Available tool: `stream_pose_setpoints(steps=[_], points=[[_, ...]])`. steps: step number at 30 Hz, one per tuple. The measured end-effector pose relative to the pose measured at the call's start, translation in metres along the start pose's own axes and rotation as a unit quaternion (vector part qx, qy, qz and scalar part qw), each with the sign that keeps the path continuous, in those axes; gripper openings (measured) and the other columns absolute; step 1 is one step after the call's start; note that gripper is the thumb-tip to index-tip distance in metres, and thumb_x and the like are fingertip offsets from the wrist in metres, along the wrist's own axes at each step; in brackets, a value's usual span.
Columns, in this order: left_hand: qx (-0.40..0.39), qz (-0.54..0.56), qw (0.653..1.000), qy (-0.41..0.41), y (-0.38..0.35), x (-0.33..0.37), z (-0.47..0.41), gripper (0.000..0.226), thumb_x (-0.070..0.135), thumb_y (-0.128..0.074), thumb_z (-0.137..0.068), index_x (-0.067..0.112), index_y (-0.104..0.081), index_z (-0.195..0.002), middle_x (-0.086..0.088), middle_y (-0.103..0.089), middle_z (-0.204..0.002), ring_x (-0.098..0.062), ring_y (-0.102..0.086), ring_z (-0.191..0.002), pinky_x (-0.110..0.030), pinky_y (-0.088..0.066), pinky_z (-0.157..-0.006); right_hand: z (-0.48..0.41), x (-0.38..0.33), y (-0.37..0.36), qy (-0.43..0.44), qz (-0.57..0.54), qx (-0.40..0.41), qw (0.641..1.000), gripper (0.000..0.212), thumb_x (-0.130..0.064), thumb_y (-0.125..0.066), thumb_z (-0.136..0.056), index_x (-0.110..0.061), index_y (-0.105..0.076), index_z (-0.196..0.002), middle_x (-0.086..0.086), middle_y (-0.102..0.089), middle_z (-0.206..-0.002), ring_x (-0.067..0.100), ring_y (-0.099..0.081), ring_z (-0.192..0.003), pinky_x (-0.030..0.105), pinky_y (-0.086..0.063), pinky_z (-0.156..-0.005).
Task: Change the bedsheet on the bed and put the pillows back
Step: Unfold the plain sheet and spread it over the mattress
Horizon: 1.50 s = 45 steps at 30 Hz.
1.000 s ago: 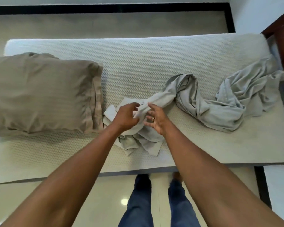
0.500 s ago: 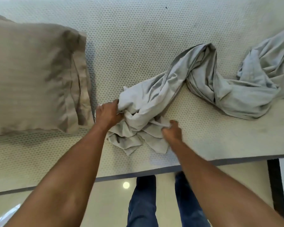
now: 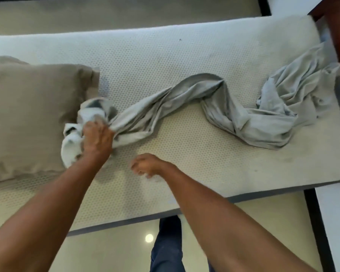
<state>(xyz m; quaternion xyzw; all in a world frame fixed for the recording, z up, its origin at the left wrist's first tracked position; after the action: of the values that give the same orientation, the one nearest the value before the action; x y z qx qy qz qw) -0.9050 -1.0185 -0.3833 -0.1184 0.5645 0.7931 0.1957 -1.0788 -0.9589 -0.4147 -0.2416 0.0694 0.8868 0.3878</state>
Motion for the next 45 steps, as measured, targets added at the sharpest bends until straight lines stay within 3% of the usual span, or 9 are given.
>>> stream_pose_setpoints(steps=[5,13,18,21,25,28,33,39,45], points=[[-0.078,-0.069,0.994,-0.042,0.019,0.039,0.008,0.041,0.029,-0.042,-0.092,0.02,-0.066,-0.124,-0.014,-0.053,-0.129,-0.035,-0.049,-0.116,-0.047,-0.041,-0.093,0.039,0.053,0.1,-0.057,-0.041,0.192,0.979,0.027,-0.021,-0.062,-0.092,-0.003,-0.072,-0.11,0.005,-0.071,-0.083,0.018,-0.063,-0.068,0.032,-0.05,-0.061],[0.001,0.117,0.973,-0.201,0.128,0.191,-0.02,0.015,0.016,-0.064,-0.076,0.016,-0.069,-0.09,-0.014,-0.065,-0.096,-0.035,-0.059,-0.095,-0.045,-0.048,-0.086,0.129,0.126,0.237,-0.035,0.094,0.369,0.924,0.016,-0.026,-0.06,-0.093,-0.014,-0.07,-0.098,0.011,-0.071,-0.113,0.03,-0.064,-0.112,0.034,-0.048,-0.092],[0.082,0.156,0.928,-0.327,0.178,0.323,-0.063,0.059,0.023,-0.078,-0.071,0.014,-0.062,-0.127,-0.019,-0.064,-0.117,-0.037,-0.062,-0.106,-0.048,-0.053,-0.087,0.157,0.207,0.336,-0.091,0.107,0.498,0.856,0.057,-0.03,-0.071,-0.085,-0.018,-0.054,-0.138,0.016,-0.05,-0.14,0.036,-0.051,-0.129,0.043,-0.044,-0.107],[0.061,0.114,0.927,-0.352,0.181,0.404,-0.1,0.097,0.035,-0.076,-0.077,0.017,-0.026,-0.159,-0.023,-0.032,-0.159,-0.043,-0.027,-0.149,-0.063,-0.022,-0.118,0.149,0.26,0.396,-0.147,-0.022,0.575,0.805,0.09,-0.033,-0.076,-0.082,-0.014,-0.027,-0.155,0.02,-0.039,-0.151,0.04,-0.045,-0.135,0.049,-0.041,-0.111],[0.062,0.015,0.91,-0.409,0.15,0.451,-0.135,0.066,0.025,-0.044,-0.083,0.026,-0.051,-0.148,-0.014,-0.07,-0.107,-0.039,-0.065,-0.11,-0.077,-0.028,-0.105,0.124,0.304,0.443,-0.161,-0.173,0.532,0.813,0.112,-0.036,-0.078,-0.084,-0.024,0.001,-0.162,0.021,-0.039,-0.153,0.04,-0.048,-0.135,0.047,-0.042,-0.109],[-0.002,-0.035,0.919,-0.392,0.105,0.437,-0.164,0.036,0.028,-0.062,-0.078,0.027,-0.078,-0.11,-0.009,-0.072,-0.071,-0.028,-0.067,-0.054,-0.046,-0.058,-0.06,0.108,0.302,0.45,-0.066,-0.116,0.463,0.877,0.103,-0.02,-0.073,-0.087,-0.028,-0.004,-0.163,0.018,-0.044,-0.154,0.036,-0.052,-0.133,0.038,-0.043,-0.105],[-0.24,-0.058,0.963,-0.108,0.18,0.448,-0.19,0.065,0.017,-0.051,-0.096,-0.008,-0.028,-0.151,-0.032,-0.043,-0.148,-0.045,-0.047,-0.135,-0.051,-0.038,-0.111,0.12,0.281,0.472,0.058,-0.066,0.206,0.975,0.033,-0.009,-0.072,-0.081,-0.018,-0.074,-0.112,0.014,-0.077,-0.101,0.026,-0.074,-0.096,0.041,-0.06,-0.091],[-0.267,-0.005,0.957,-0.116,0.264,0.523,-0.248,0.045,0.032,-0.061,-0.084,0.016,-0.063,-0.126,-0.011,-0.061,-0.133,-0.036,-0.06,-0.121,-0.051,-0.052,-0.092,0.154,0.358,0.584,-0.146,-0.23,0.545,0.793,0.028,-0.021,-0.06,-0.09,-0.006,-0.073,-0.11,0.016,-0.073,-0.114,0.035,-0.067,-0.11,0.033,-0.052,-0.086],[-0.139,0.326,0.931,-0.084,0.266,0.619,-0.307,0.054,0.05,-0.068,-0.086,0.013,-0.059,-0.125,-0.021,-0.063,-0.125,-0.04,-0.059,-0.119,-0.046,-0.048,-0.094,0.117,0.429,0.643,-0.16,-0.466,0.546,0.678,0.082,-0.059,-0.071,-0.075,0.001,-0.059,-0.13,0.018,-0.068,-0.118,0.033,-0.07,-0.099,0.049,-0.062,-0.082]])
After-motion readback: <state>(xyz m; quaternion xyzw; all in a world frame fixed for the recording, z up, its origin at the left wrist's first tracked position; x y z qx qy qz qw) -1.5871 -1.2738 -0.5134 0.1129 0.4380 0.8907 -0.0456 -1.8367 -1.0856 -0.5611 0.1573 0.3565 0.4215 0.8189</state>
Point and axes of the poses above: each hand's wrist, its own z-axis away from the middle knuckle, its own y-axis out of the back of the hand, x = y × z, the point moved 1 cm from there along -z, towards the middle knuckle
